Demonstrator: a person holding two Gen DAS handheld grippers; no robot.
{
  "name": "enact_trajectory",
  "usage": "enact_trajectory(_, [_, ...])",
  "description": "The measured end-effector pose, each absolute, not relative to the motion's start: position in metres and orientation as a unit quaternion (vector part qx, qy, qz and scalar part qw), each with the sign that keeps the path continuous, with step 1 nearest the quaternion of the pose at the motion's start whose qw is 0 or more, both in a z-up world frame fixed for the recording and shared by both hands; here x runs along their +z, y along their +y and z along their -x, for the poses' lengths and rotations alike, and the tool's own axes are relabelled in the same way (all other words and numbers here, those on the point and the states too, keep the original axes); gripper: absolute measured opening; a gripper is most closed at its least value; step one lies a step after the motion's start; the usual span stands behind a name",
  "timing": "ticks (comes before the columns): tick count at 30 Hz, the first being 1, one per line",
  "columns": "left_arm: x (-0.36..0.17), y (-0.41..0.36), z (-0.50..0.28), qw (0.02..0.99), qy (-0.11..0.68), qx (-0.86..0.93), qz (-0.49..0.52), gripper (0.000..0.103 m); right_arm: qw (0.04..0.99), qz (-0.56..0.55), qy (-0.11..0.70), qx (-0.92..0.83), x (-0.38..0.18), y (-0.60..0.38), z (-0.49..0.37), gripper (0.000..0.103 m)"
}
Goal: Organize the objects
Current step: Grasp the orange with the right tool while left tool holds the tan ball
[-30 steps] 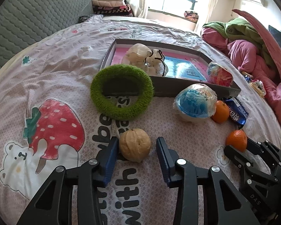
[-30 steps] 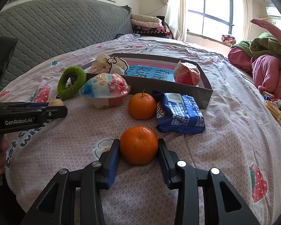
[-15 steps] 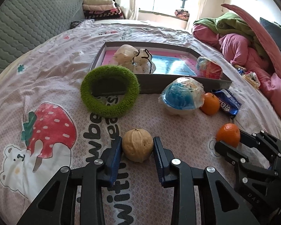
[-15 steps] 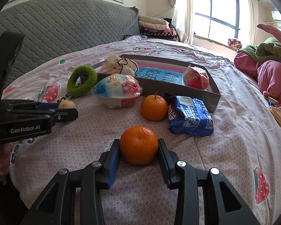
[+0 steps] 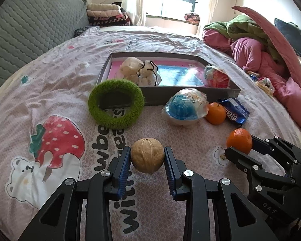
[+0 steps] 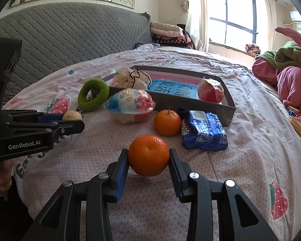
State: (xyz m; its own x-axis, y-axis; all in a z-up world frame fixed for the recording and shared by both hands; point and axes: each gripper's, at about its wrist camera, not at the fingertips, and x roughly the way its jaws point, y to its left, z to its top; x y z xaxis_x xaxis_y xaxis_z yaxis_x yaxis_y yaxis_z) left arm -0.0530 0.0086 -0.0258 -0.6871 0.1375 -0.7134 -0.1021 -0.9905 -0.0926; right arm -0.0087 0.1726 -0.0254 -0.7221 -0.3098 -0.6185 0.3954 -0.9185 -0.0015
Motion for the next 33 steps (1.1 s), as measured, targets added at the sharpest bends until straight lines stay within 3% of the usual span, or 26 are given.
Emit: enact_trajectory(33, [-0.003,0.008,0.047,0.066,-0.027,0.936,0.344,0.034,0.174,-0.268,0.042,-0.947,-0.001,0.189,0.003,0.039])
